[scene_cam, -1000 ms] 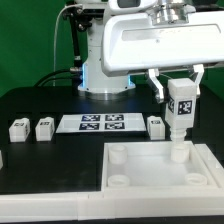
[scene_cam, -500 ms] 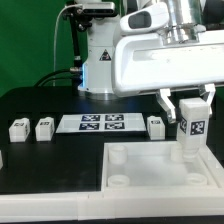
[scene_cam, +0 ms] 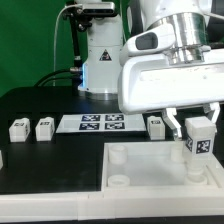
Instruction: Assemble one leg
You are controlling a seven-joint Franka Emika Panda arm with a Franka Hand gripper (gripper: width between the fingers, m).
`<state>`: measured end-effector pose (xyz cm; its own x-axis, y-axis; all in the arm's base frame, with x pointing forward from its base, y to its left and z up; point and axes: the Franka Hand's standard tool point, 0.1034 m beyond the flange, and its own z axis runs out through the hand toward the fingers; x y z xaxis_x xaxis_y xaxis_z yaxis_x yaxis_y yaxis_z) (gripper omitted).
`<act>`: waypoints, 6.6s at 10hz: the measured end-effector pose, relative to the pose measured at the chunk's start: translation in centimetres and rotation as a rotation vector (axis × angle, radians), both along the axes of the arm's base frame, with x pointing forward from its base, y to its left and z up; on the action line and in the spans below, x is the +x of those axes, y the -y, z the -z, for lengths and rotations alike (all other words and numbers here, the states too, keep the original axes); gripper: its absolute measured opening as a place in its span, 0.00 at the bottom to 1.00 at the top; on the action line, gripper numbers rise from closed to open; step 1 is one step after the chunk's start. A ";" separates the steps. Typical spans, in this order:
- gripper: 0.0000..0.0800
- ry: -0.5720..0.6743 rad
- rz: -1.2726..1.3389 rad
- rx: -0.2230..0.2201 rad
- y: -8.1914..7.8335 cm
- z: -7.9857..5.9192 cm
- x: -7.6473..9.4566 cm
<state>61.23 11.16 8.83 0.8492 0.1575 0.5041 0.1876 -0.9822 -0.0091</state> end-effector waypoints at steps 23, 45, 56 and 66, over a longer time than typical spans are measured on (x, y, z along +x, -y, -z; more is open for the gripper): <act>0.81 0.051 -0.002 -0.007 0.1 2.1 0.0; 0.37 -0.725 0.311 0.036 -0.4 0.6 2.2; 0.37 -0.681 1.577 0.386 0.1 0.6 2.1; 0.81 -0.603 0.438 0.105 -0.6 0.9 1.8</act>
Offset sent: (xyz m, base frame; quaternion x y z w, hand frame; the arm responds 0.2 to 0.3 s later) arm 0.0051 0.0071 -0.0029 0.0109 0.0197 0.0130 0.9997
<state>63.00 11.77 7.92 0.9566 -0.2817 -0.0749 -0.2876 -0.9540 -0.0843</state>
